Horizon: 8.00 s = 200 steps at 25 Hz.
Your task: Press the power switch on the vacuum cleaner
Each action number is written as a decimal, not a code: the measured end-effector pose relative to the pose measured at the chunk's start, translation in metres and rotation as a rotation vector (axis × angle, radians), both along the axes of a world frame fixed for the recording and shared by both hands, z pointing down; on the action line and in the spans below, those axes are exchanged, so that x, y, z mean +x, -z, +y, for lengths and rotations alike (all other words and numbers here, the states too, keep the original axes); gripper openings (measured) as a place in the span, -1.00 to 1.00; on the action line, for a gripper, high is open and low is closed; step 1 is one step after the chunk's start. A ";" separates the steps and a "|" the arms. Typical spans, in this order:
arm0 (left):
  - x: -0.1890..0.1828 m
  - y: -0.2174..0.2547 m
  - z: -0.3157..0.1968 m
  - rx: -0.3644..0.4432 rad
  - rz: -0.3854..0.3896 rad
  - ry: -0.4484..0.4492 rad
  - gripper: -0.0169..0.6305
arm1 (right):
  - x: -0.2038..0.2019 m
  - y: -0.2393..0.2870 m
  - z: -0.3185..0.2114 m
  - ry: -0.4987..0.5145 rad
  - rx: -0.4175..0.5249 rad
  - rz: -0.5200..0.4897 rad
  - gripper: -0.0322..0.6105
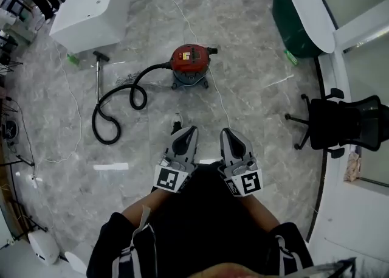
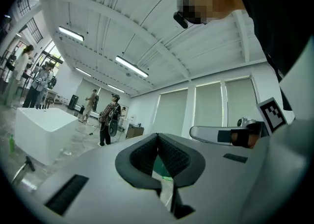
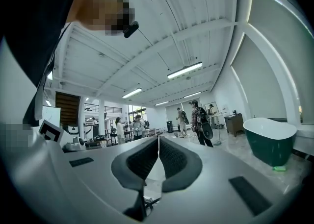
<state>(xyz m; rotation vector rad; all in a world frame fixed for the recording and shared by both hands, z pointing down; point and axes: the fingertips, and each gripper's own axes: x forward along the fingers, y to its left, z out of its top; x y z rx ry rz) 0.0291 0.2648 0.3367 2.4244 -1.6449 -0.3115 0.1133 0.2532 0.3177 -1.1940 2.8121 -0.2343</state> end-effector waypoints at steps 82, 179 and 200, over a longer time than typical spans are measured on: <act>-0.139 -0.495 -0.421 -0.751 -0.653 -0.207 -0.89 | -0.106 -0.114 -0.362 0.126 -0.024 0.083 -0.84; -0.144 -0.364 -0.415 -0.539 -0.545 -0.073 -0.89 | -0.094 -0.126 -0.345 0.006 -0.081 0.129 -0.84; -0.163 -0.071 -0.350 -0.146 -0.228 0.164 -0.89 | -0.172 0.002 -0.333 0.129 0.025 0.064 -0.84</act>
